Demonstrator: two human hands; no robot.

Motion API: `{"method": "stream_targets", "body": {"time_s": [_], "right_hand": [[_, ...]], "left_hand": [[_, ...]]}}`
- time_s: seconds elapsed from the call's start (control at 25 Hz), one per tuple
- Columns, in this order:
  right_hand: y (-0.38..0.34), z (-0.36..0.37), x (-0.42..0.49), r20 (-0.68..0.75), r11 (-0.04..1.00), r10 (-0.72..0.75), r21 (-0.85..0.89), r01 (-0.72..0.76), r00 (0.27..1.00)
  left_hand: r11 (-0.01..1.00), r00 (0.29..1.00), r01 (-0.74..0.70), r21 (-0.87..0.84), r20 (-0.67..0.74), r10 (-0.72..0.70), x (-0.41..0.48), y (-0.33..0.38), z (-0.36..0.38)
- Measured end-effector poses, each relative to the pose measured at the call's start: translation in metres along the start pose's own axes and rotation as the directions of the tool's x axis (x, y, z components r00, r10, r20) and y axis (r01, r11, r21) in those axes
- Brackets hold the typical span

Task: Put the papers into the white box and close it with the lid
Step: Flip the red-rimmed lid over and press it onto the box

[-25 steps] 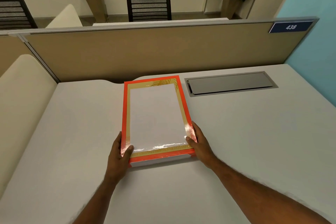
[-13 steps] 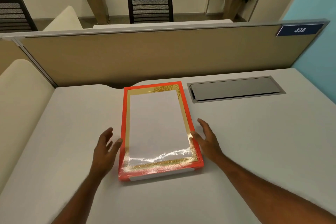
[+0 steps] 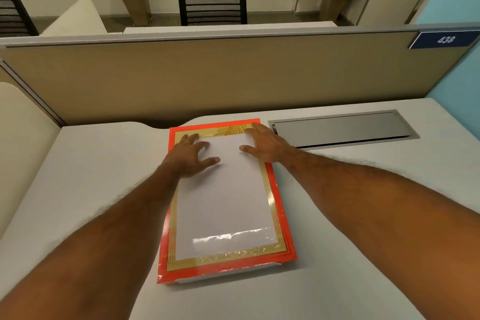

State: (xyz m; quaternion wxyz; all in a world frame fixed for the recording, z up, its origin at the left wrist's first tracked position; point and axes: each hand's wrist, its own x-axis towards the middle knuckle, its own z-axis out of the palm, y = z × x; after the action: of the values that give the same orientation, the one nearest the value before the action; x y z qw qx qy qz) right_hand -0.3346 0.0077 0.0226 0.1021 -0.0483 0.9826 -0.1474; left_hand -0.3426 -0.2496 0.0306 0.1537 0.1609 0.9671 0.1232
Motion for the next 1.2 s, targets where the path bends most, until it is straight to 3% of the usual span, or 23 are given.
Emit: {"method": "stream_targets", "body": {"time_s": [0.44,0.68,0.92,1.2], "right_hand": [[0.004,0.005,0.005,0.1,1.0,0.021,-0.012,-0.02,0.995],[-0.009,0.033,-0.067,-0.135,0.991,-0.032,0.124,0.049,0.99],[-0.017,0.074,-0.149,-0.141,0.993,-0.067,0.086,0.079,0.988],[-0.025,0.09,-0.166,-0.155,0.999,-0.013,0.041,0.019,0.988]], "left_hand": [[0.997,0.999,0.01,0.074,0.036,-0.012,0.0,0.005,0.004],[0.995,0.995,-0.06,0.077,-0.072,0.065,-0.051,0.001,0.037],[0.992,0.979,-0.095,0.082,-0.174,0.108,-0.123,0.006,0.078],[0.996,0.966,-0.071,0.061,-0.245,0.084,-0.145,0.009,0.091]]}}
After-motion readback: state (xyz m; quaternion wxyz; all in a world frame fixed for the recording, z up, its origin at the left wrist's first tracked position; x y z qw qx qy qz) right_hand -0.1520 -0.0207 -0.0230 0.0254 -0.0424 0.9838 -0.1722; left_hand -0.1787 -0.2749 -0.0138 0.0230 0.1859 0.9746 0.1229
